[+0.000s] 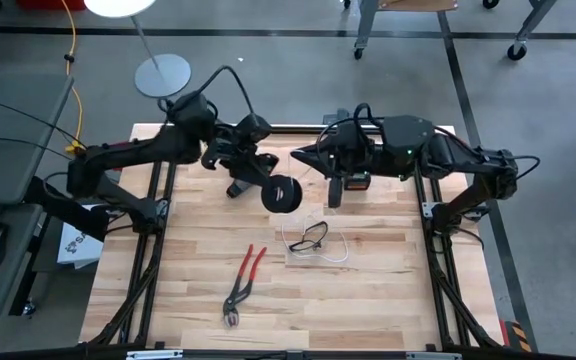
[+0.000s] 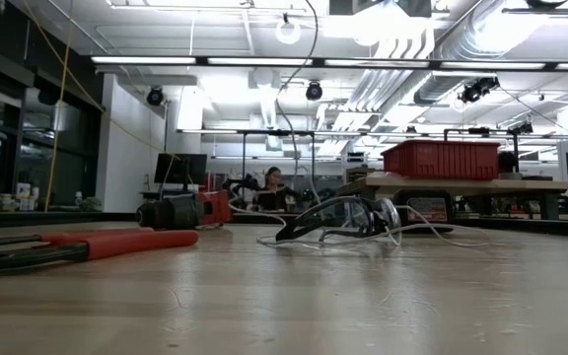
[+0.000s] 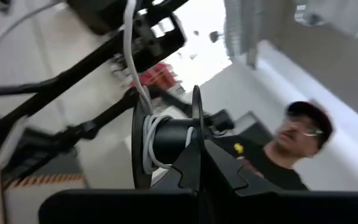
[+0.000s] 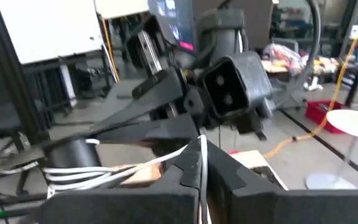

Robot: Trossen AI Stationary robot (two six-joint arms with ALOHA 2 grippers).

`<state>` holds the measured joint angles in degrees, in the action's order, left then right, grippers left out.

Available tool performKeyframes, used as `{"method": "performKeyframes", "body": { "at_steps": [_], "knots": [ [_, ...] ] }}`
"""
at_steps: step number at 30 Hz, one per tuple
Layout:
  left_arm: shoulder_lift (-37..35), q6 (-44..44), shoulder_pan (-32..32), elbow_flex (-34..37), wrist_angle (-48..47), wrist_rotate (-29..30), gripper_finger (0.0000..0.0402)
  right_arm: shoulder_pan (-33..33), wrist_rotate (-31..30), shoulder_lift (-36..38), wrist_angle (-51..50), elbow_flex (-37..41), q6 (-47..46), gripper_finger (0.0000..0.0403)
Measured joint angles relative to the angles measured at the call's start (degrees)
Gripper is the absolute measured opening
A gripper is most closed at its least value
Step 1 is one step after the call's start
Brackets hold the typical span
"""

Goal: Coil cords
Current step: Coil the white wire onto the black spool

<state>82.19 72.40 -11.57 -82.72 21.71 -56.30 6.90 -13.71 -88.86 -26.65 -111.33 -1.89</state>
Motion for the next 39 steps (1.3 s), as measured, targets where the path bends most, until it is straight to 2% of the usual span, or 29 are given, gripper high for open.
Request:
{"method": "performKeyframes", "body": {
  "at_steps": [5,10,20,26,30,39],
  "knots": [
    [3.12,4.42,0.47,0.00,13.99,2.25,0.0000,-1.07,4.56,-0.75,4.30,-0.02,-0.07,0.0000],
    [4.46,1.50,0.42,0.00,21.85,6.95,0.0000,-1.29,6.93,-1.92,6.40,-0.02,-0.89,0.0000],
    [4.34,-6.28,-0.51,-0.04,32.72,15.00,0.0000,-1.20,8.89,-5.97,8.29,-0.02,-3.32,0.0000],
    [4.38,-10.33,-2.45,-3.34,33.39,15.04,0.0000,-1.14,6.78,-6.43,8.47,-0.02,-6.12,0.0002],
    [4.09,-12.88,-4.44,-6.20,33.41,15.06,0.0000,-0.91,4.44,-6.51,7.70,-0.02,-5.83,0.0028],
    [4.09,-13.01,-6.87,-10.64,33.29,13.51,0.0000,-0.20,-3.84,-6.50,5.90,0.00,-2.28,0.0134]
  ]
}}
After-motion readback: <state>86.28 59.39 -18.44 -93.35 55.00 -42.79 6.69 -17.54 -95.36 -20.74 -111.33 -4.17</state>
